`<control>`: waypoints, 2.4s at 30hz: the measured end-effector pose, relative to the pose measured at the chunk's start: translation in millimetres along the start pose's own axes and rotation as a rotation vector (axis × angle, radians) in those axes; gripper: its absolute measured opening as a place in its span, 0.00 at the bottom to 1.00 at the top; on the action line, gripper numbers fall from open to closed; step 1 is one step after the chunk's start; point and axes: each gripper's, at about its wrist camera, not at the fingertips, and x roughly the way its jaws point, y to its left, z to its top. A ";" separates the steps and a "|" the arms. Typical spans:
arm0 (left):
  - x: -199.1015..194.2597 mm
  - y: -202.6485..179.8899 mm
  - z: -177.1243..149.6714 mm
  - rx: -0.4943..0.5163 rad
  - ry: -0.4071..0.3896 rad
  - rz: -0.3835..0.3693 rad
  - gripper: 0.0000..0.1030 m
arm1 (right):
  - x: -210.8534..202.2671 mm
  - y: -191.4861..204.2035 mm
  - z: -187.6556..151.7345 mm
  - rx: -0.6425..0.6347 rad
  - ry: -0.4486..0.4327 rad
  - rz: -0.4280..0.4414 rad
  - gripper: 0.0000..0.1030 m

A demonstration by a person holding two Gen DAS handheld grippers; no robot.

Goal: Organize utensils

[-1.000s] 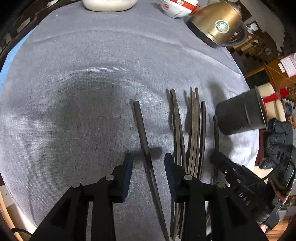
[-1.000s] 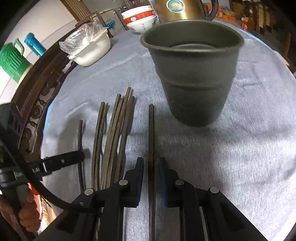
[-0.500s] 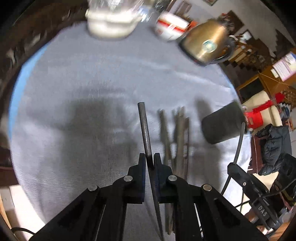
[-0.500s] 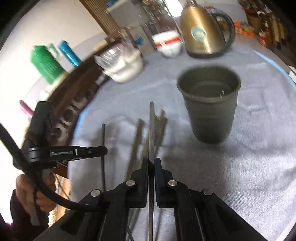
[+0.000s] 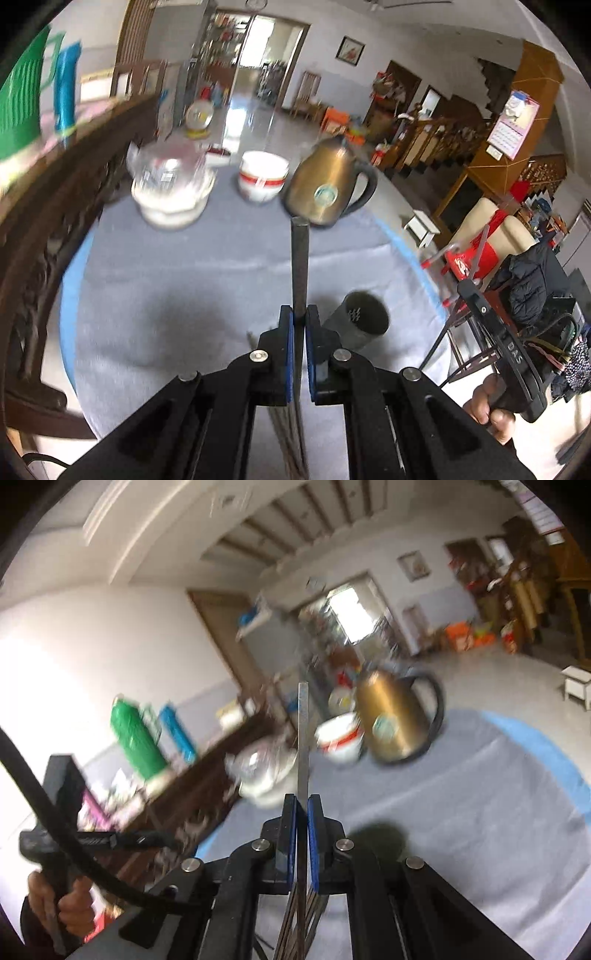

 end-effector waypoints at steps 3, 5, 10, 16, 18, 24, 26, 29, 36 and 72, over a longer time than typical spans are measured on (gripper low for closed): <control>0.3 -21.1 19.0 0.026 -0.041 -0.018 0.06 | 0.5 -4.4 21.5 0.008 -0.107 -0.028 0.06; -1.2 -33.1 31.4 0.039 -0.071 -0.031 0.06 | 1.7 -5.6 32.3 0.006 -0.163 -0.056 0.06; 1.9 -63.8 58.4 0.062 -0.157 -0.072 0.06 | 11.3 -4.5 54.1 -0.030 -0.302 -0.127 0.06; 48.9 -82.4 63.4 0.053 -0.145 -0.088 0.06 | 55.5 -3.1 57.2 -0.098 -0.285 -0.202 0.06; 66.7 -82.3 57.6 0.039 -0.115 -0.090 0.06 | 67.4 -7.9 53.6 -0.100 -0.252 -0.209 0.06; 103.7 -81.5 38.6 0.048 -0.030 -0.062 0.06 | 83.0 -22.7 28.6 -0.112 -0.134 -0.198 0.06; 109.0 -81.1 31.7 0.054 -0.002 -0.063 0.06 | 83.2 -26.0 19.8 -0.114 -0.091 -0.184 0.06; 111.1 -82.7 24.7 0.072 0.037 -0.057 0.06 | 78.3 -33.2 12.3 -0.093 -0.050 -0.166 0.08; 94.7 -73.9 14.3 0.097 0.057 -0.044 0.47 | 55.8 -53.3 6.3 -0.014 0.038 -0.134 0.17; 148.2 38.0 -117.9 -0.065 0.312 0.052 0.49 | 39.5 -31.7 -128.3 0.015 0.401 -0.024 0.38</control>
